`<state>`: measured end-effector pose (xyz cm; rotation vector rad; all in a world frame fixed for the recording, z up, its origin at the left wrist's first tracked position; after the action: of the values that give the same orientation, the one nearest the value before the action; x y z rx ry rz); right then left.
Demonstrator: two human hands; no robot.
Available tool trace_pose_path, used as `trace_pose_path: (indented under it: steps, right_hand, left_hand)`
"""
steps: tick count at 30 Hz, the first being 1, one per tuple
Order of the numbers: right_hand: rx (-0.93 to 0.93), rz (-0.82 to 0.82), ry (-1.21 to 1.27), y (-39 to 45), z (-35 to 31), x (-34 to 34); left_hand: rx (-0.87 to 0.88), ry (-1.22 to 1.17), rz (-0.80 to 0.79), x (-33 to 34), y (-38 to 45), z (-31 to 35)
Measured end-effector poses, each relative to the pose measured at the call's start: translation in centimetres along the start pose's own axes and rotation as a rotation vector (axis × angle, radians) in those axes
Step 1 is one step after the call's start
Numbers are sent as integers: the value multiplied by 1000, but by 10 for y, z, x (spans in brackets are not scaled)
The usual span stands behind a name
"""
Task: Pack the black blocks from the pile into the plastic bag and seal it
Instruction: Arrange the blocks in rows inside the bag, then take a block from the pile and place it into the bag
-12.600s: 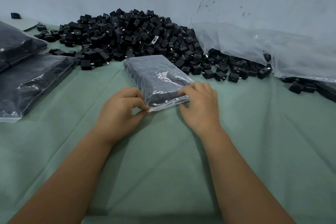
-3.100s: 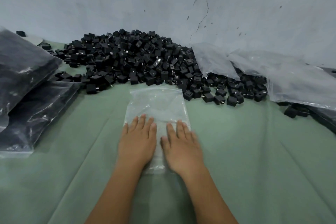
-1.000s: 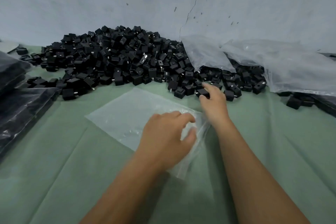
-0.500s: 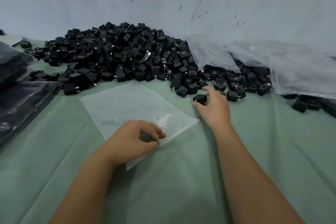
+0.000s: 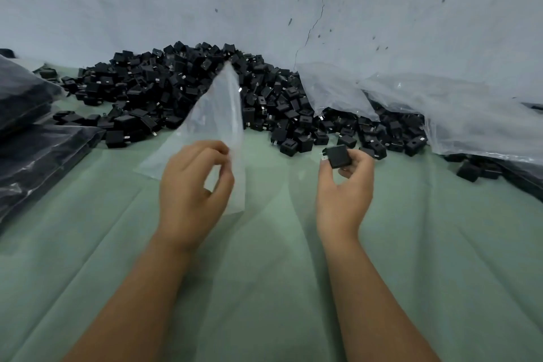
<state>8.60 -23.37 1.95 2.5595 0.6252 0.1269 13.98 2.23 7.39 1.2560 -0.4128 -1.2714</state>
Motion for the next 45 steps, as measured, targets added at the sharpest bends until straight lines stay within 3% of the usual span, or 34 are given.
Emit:
trace_pose_path:
  steps: [2, 4, 7, 14, 17, 21, 27, 29, 32, 35, 37, 41, 45]
  right_hand:
    - [-122, -1, 49, -14, -20, -1]
    - [-196, -82, 51, -23, -31, 7]
    - [-245, -227, 20, -31, -36, 20]
    - [-504, -336, -143, -44, -64, 36]
    - [-463, -511, -181, -50, -57, 53]
    - [-419, -576, -243, -49, -48, 62]
    - [-308, -667, -305, -51, -33, 67]
    - [-308, -661, -489, -48, -29, 70]
    - [-396, -539, -775, -44, -35, 66]
    - [-569, -487, -728, -52, -57, 67]
    - [-636, -576, -628, -60, -64, 73]
    - [-630, -913, -575, -77, -51, 96]
    - [-615, -985, -615, -80, -46, 103]
  left_hand:
    - [62, 12, -252, 38, -5, 15]
    - [-15, 5, -473, 71, -17, 17]
    - [-173, -53, -596, 93, -32, 10]
    - [-310, 27, -430, 71, -19, -16]
    - [-404, -68, -430, 71, -22, -23]
    - [-555, -290, -480, 82, -31, -32]
    - [-716, -419, -313, 69, -32, -47]
    - [-659, -438, -270, 61, -27, -41]
    - [-429, -316, -344, 60, -18, -17]
    - [-273, -214, -408, 68, -19, -1]
    - [-261, -219, -380, 68, -19, 1]
    - [-233, -191, -401, 71, -20, 0]
    - [-205, -183, -451, 76, -21, 5]
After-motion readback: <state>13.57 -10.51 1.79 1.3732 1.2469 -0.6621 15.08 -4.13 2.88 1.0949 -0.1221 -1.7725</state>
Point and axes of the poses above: each hand's wrist, its own y-axis towards the middle knuckle, its own x-axis out of the palm, z = x × y, the point moved 10 cm from there along y, towards the middle knuckle, and after that the axes turned 3 degrees about -z, right-handed, at the moved point
